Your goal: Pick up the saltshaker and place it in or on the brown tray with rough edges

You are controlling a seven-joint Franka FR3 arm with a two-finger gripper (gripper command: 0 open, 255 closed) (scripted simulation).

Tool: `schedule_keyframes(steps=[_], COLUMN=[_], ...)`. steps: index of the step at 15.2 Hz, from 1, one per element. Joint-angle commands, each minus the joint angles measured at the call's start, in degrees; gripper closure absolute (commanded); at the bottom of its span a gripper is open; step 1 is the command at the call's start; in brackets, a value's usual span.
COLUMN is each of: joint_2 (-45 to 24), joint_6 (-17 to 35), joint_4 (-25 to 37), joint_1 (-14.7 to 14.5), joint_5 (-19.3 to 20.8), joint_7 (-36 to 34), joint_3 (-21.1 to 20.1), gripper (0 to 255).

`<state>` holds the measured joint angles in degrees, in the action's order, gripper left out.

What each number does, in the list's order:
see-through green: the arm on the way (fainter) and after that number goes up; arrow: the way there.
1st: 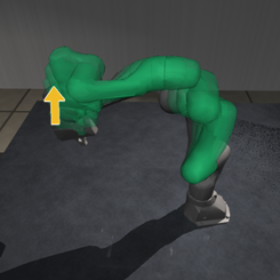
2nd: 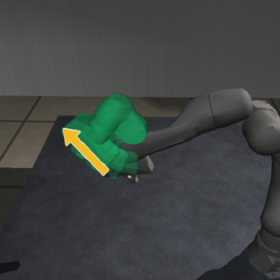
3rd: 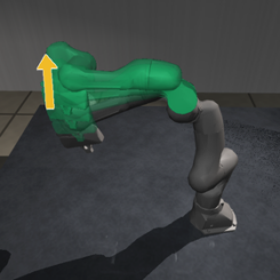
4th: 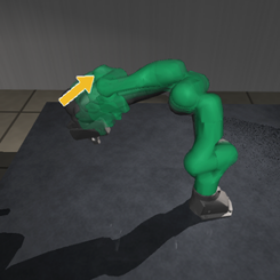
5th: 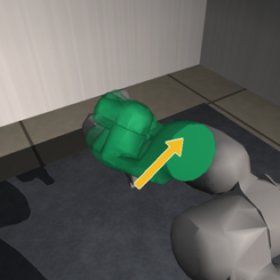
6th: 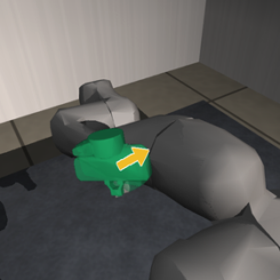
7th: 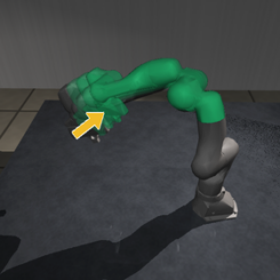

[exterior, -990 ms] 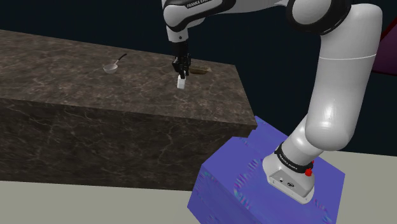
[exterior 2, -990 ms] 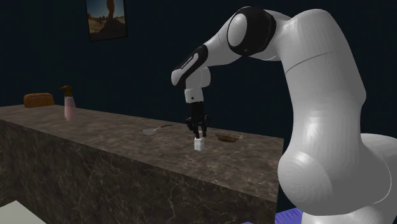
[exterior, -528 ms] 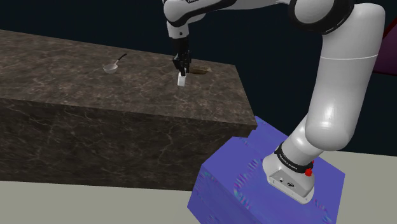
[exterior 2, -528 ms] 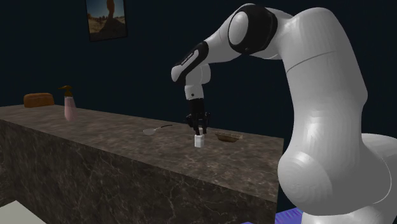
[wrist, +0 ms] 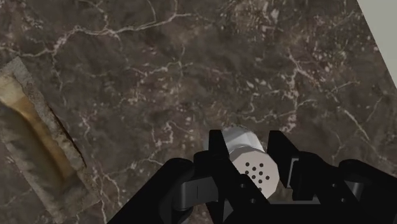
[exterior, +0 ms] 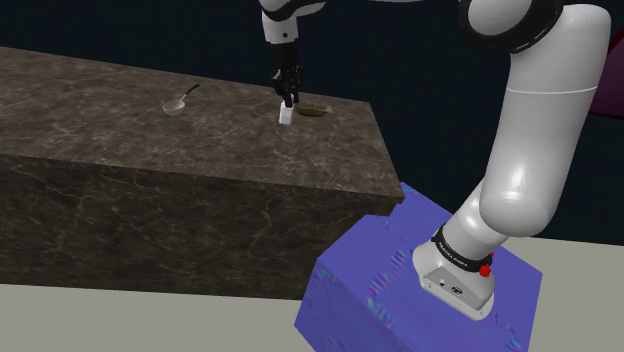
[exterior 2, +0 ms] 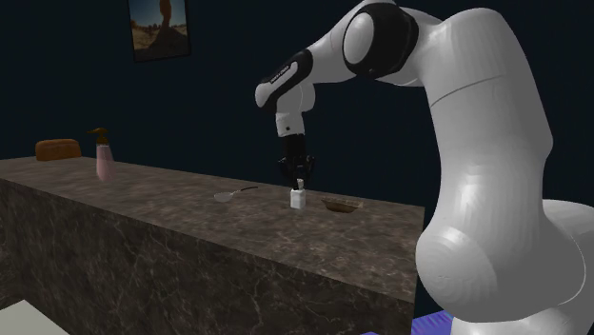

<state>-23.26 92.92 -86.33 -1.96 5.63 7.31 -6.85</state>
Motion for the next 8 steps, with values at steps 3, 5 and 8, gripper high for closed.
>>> schedule_keyframes(steps=[3,5,8], joint_2=[0.71,0.86,0.98], joint_6=[-2.82,-4.29,-6.54], joint_4=[2.09,3.41,5.55], joint_1=[-0.07,-0.10,-0.17], joint_5=[-0.10,-0.13,-0.15], joint_7=[0.15,0.24,0.37], joint_3=[-0.06,-0.07,-0.09], gripper=[255,255,255])
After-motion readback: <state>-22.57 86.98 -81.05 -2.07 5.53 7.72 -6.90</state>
